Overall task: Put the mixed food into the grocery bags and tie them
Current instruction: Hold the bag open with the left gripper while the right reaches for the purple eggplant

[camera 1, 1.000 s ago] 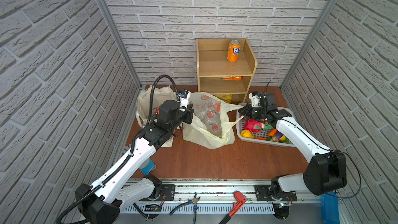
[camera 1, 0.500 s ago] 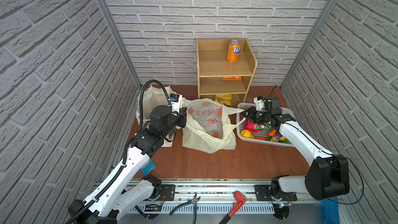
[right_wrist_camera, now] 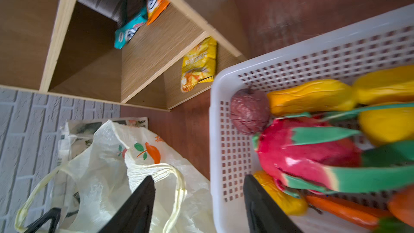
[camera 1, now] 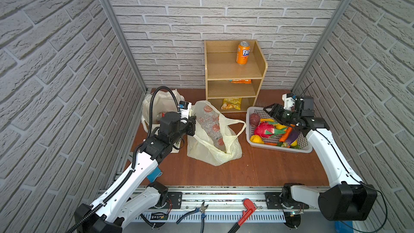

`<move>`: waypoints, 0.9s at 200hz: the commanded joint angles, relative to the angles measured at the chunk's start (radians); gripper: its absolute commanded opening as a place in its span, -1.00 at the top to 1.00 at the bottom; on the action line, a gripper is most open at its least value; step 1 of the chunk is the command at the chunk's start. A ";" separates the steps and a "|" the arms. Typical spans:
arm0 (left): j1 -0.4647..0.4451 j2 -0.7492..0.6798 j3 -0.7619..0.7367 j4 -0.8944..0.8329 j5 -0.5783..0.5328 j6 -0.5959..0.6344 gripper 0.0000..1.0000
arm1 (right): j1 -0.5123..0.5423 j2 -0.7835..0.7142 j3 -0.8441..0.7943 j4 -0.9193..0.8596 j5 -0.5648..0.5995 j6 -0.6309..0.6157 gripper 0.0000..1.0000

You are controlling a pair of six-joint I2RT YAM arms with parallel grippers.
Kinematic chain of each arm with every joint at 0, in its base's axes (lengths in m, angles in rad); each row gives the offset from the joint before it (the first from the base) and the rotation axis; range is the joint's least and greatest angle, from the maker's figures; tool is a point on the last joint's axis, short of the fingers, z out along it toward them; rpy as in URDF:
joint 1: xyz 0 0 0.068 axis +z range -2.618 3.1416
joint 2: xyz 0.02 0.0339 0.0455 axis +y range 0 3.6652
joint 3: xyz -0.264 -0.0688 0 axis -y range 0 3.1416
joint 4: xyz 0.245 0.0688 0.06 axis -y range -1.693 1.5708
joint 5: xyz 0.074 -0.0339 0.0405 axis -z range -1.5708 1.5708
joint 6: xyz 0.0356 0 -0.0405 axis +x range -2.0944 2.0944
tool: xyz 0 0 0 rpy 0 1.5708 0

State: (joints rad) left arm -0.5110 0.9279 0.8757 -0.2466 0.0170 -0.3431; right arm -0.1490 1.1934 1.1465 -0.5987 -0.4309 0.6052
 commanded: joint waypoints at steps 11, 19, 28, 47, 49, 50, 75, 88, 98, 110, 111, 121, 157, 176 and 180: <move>-0.009 -0.034 -0.031 0.100 0.019 -0.006 1.00 | -0.140 -0.051 -0.003 -0.124 0.078 0.005 -0.40; -0.010 -0.036 -0.036 0.110 0.021 -0.007 1.00 | -0.175 -0.052 -0.006 -0.144 0.097 -0.004 -0.43; -0.013 -0.037 -0.041 0.118 0.026 -0.007 1.00 | -0.215 -0.051 -0.005 -0.182 0.119 -0.016 -0.45; -0.016 -0.038 -0.047 0.131 0.034 -0.002 1.00 | -0.283 -0.039 -0.004 -0.241 0.182 -0.046 -0.51; -0.017 -0.038 -0.047 0.132 0.034 -0.001 1.00 | -0.288 -0.038 -0.006 -0.246 0.190 -0.047 -0.52; -0.017 -0.038 -0.047 0.133 0.035 -0.001 1.00 | -0.291 -0.038 -0.006 -0.248 0.193 -0.049 -0.52; -0.020 -0.048 -0.055 0.151 0.038 -0.006 1.00 | -0.332 -0.023 -0.040 -0.264 0.286 -0.060 -0.57; -0.020 -0.049 -0.057 0.163 0.043 -0.010 1.00 | -0.343 -0.009 -0.070 -0.250 0.314 -0.058 -0.58; -0.020 -0.048 -0.058 0.169 0.046 -0.014 1.00 | -0.343 0.010 -0.094 -0.233 0.315 -0.057 -0.59; -0.020 -0.043 -0.058 0.178 0.056 -0.018 1.00 | -0.344 0.042 -0.111 -0.224 0.307 -0.059 -0.59; -0.020 -0.043 -0.058 0.178 0.056 -0.018 1.00 | -0.344 0.045 -0.112 -0.224 0.307 -0.059 -0.59; -0.020 -0.036 -0.056 0.183 0.065 -0.022 1.00 | -0.343 0.073 -0.127 -0.212 0.295 -0.065 -0.60; -0.020 -0.018 -0.057 0.195 0.081 -0.022 1.00 | -0.343 0.132 -0.179 -0.147 0.273 -0.078 -0.56; -0.022 -0.006 -0.054 0.200 0.087 -0.020 1.00 | -0.344 0.164 -0.185 -0.128 0.266 -0.082 -0.51; -0.022 -0.001 -0.053 0.200 0.089 -0.020 1.00 | -0.343 0.170 -0.186 -0.123 0.266 -0.081 -0.50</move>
State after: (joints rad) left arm -0.5270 0.9131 0.8268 -0.1188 0.0841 -0.3611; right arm -0.4892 1.3449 0.9684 -0.7929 -0.1558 0.5434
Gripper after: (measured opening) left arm 0.045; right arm 0.765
